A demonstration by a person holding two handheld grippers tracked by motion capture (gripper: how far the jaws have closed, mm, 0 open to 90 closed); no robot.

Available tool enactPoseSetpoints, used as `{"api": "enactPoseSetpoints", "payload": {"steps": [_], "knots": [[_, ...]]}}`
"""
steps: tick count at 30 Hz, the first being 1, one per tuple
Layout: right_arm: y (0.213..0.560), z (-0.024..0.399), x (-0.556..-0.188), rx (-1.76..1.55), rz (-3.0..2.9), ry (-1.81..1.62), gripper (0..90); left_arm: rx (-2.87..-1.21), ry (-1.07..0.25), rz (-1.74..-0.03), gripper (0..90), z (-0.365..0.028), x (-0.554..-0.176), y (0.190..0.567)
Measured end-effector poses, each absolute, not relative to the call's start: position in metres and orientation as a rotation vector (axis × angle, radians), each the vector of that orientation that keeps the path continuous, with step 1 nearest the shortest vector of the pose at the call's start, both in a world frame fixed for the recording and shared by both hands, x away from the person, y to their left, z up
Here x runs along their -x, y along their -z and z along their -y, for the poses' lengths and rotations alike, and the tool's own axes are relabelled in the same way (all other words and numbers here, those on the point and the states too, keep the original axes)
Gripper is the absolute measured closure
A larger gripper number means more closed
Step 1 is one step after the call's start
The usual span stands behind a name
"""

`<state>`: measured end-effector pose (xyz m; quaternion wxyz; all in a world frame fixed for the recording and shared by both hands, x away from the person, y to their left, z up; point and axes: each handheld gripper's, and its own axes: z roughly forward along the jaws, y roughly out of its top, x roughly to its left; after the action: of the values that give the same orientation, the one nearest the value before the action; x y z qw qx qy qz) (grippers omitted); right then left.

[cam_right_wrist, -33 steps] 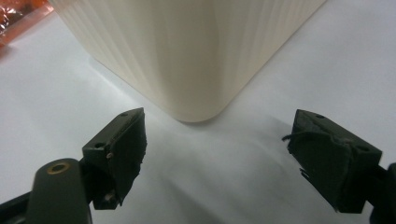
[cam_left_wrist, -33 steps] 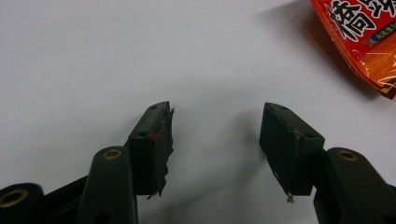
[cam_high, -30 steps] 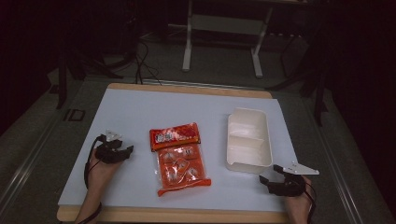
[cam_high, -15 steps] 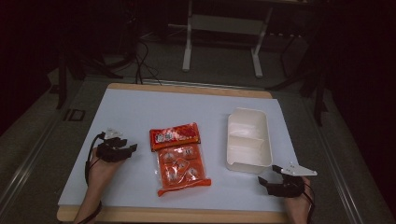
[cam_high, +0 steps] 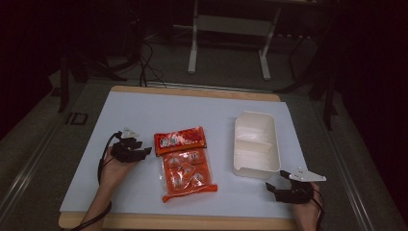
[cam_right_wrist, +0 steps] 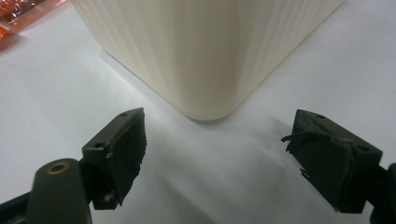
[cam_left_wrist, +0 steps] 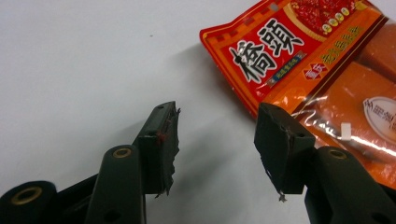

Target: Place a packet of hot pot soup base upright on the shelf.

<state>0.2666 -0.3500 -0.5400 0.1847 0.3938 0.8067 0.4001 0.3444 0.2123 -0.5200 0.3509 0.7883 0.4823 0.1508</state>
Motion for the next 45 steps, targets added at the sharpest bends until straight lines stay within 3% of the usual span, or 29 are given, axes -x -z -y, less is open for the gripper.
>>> {"api": "enactPoseSetpoints", "payload": {"steps": [20,26,39,45], "knots": [[0.54,0.348,-0.267,-1.094,-2.287,-1.102,18.4,-2.078,-0.372,-1.216,48.0,-0.19,-0.383,0.52],[0.54,0.348,-0.266,-1.089,-2.291,-1.11,17.9,-2.05,-0.308,-1.195,48.4,-0.182,-0.393,0.521],[0.54,0.348,-0.267,-1.08,-2.3,-1.107,17.6,-2.057,-0.275,-1.077,75.4,-0.177,-0.385,0.504],[0.54,0.348,-0.267,-1.078,-2.303,-1.108,17.6,-2.118,-0.246,-1.103,62.2,-0.168,-0.403,0.51]]}}
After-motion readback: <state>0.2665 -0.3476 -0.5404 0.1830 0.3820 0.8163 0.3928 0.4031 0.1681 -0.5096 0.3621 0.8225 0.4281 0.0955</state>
